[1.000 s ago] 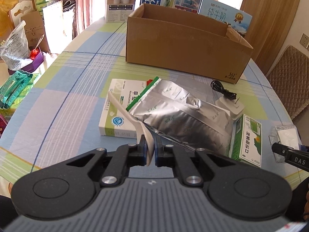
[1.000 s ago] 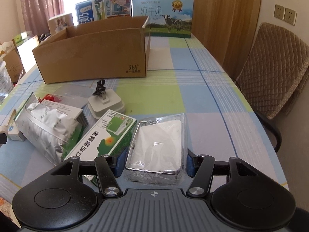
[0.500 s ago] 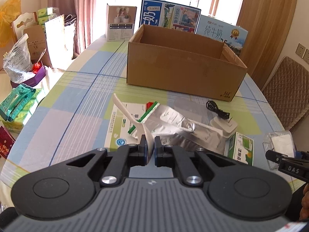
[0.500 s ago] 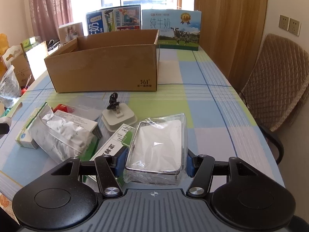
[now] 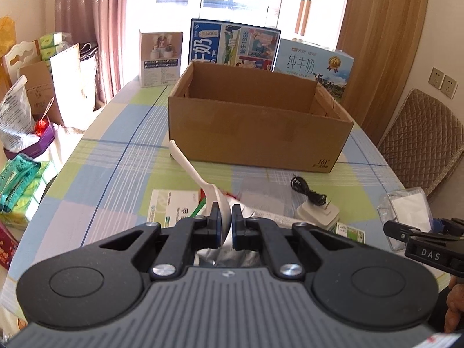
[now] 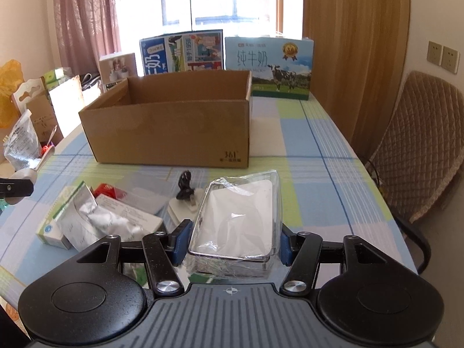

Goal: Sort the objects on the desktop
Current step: 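Carry spoon and tray over the cardboard box and open both grippers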

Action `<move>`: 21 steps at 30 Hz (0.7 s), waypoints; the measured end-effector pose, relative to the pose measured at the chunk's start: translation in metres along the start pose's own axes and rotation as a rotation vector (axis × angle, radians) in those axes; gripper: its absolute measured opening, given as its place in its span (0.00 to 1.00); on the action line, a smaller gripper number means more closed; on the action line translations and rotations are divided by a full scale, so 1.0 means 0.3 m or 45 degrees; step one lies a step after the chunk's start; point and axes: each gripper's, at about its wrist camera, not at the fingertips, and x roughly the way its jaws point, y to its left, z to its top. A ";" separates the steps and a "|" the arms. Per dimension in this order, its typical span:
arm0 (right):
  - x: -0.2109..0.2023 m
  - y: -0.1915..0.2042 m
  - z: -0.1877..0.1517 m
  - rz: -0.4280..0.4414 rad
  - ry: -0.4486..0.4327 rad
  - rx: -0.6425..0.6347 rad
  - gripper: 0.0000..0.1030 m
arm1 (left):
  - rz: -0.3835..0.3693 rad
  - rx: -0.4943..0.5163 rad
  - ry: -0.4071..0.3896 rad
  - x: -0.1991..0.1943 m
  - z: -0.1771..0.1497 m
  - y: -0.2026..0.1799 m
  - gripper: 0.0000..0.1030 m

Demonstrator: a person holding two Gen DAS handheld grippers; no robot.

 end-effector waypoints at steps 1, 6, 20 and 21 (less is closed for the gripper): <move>0.004 0.004 0.014 0.009 -0.008 0.000 0.54 | -0.006 0.008 -0.007 0.004 0.014 -0.004 0.03; 0.032 0.030 0.115 0.046 -0.075 -0.020 0.54 | -0.034 0.055 -0.051 0.034 0.102 -0.020 0.03; 0.248 0.067 0.476 0.131 -0.176 -0.056 0.54 | -0.126 0.150 -0.144 0.185 0.384 -0.057 0.03; 0.273 0.068 0.500 0.136 -0.173 -0.056 0.54 | -0.127 0.153 -0.147 0.203 0.404 -0.056 0.03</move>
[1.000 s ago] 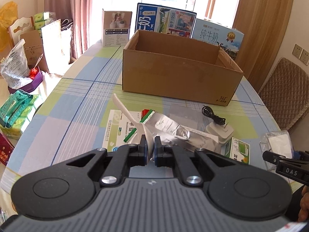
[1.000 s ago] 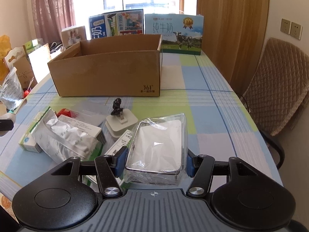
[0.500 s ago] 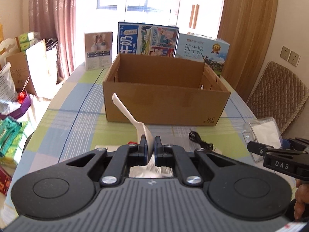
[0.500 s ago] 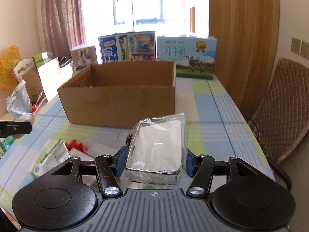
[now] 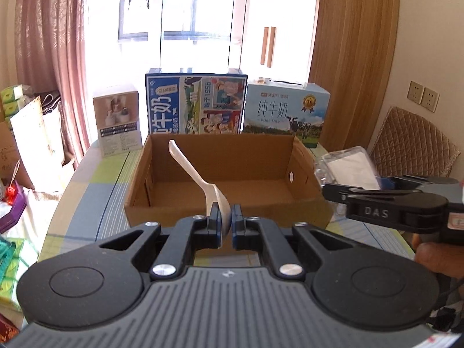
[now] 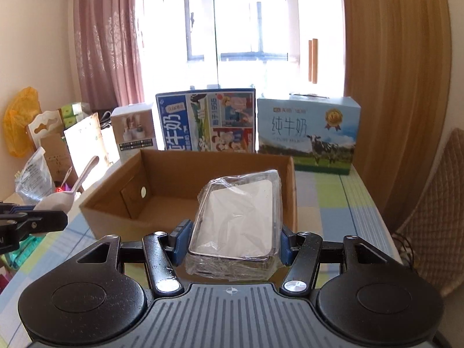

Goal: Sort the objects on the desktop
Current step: 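Carry spoon and tray over the cardboard box and open both grippers, then move both grippers back toward the foil bag and medicine box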

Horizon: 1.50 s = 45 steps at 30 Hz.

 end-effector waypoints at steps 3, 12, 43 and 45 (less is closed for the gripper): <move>0.079 -0.007 0.051 0.006 0.011 -0.007 0.54 | -0.020 -0.017 0.007 0.068 0.045 0.020 0.03; 0.253 -0.034 0.105 0.008 0.075 0.015 0.54 | -0.062 -0.063 0.074 0.255 0.082 0.069 0.03; 0.262 -0.052 0.117 0.028 0.043 0.030 0.72 | -0.002 -0.230 0.046 0.158 0.008 0.183 0.45; 0.213 -0.062 0.108 0.024 0.027 0.041 0.74 | 0.010 -0.241 0.044 0.117 -0.012 0.188 0.47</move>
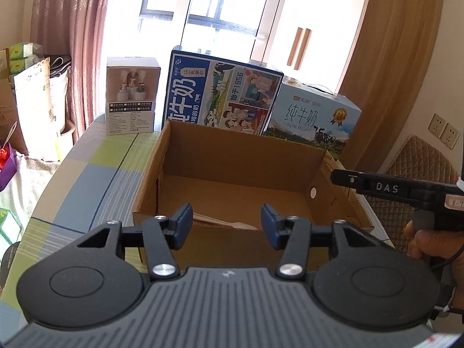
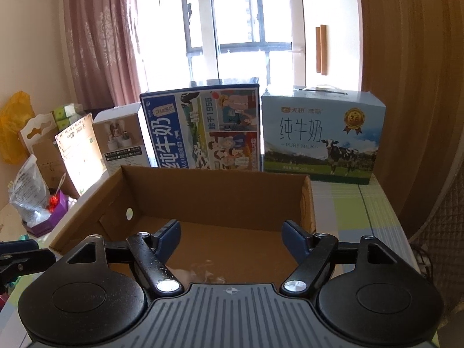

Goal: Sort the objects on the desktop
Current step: 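Move both grippers back toward the foil bag and medicine box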

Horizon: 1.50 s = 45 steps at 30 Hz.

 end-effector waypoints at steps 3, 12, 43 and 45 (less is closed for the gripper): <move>-0.092 -0.011 -0.028 -0.006 -0.034 0.026 0.80 | 0.024 -0.013 -0.006 -0.064 -0.040 0.016 0.57; -0.332 -0.028 -0.256 0.010 0.032 0.158 0.91 | 0.073 0.001 0.056 -0.231 -0.215 0.041 0.82; -0.491 0.205 -0.660 0.215 0.353 -0.425 0.95 | 0.078 0.219 0.355 -0.400 -0.508 0.068 0.89; -0.468 0.245 -0.660 0.243 0.358 -0.540 0.95 | 0.059 0.301 0.387 -0.378 -0.494 0.076 0.89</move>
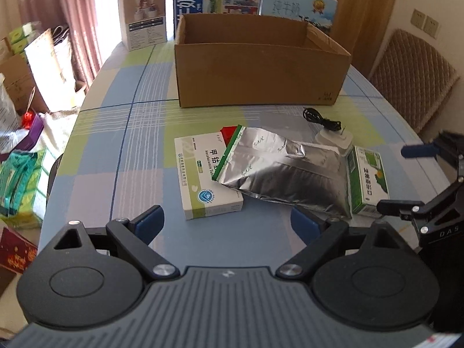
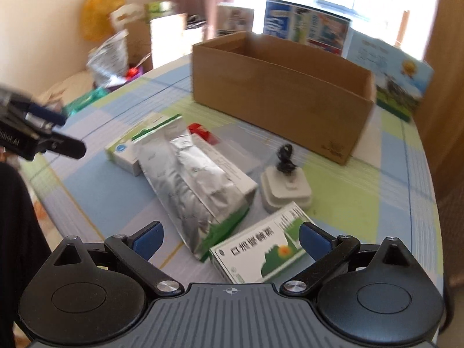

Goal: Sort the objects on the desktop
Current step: 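Move both grippers back toward the foil bag and medicine box, then grasp the silver foil bag with the right gripper while the left grasps the medicine box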

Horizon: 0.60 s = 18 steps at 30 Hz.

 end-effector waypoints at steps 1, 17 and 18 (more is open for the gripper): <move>0.016 0.017 0.010 0.005 0.005 -0.059 0.95 | 0.002 0.038 0.010 0.009 0.008 0.006 0.89; 0.346 0.218 0.120 0.082 0.151 -0.769 0.94 | -0.033 0.301 0.137 0.179 0.065 0.106 0.96; 0.360 0.223 0.125 0.086 0.159 -0.790 0.94 | -0.039 0.307 0.145 0.192 0.065 0.109 0.96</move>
